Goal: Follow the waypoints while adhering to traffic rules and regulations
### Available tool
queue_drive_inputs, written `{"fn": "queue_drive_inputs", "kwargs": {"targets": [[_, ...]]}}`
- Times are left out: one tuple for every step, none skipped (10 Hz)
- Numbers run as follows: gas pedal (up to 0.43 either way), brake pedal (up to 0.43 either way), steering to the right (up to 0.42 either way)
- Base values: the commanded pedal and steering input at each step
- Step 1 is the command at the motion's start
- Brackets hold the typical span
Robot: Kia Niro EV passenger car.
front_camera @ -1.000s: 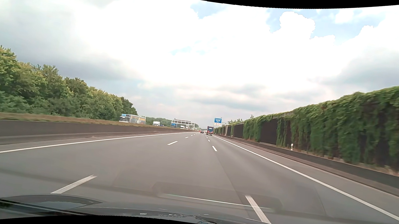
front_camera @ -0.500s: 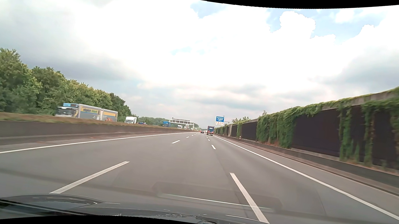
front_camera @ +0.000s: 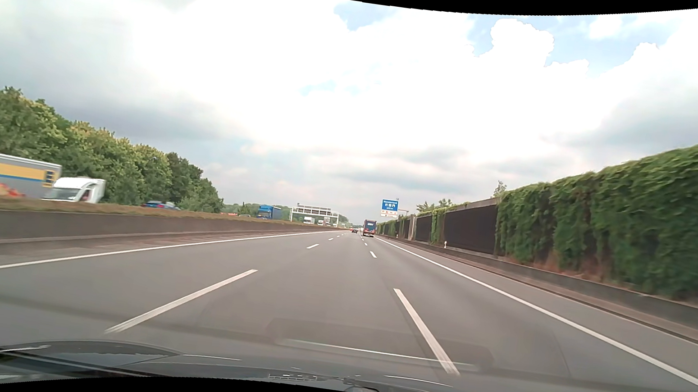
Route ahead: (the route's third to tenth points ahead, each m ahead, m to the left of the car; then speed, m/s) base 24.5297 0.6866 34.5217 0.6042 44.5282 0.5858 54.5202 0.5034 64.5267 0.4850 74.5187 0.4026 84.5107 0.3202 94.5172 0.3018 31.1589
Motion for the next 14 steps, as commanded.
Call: {"fn": "queue_drive_inputs", "kwargs": {"targets": [[0.26,0.0,-0.002],[0.26,0.0,-0.002],[0.26,0.0,-0.001],[0.26,0.0,-0.002],[0.26,0.0,-0.002],[0.268,0.0,-0.002],[0.268,0.0,-0.002],[0.268,0.0,-0.002],[0.268,0.0,-0.002],[0.268,0.0,-0.002],[0.268,0.0,-0.001],[0.268,0.0,-0.001],[0.268,0.0,-0.002],[0.268,0.0,-0.002]]}}
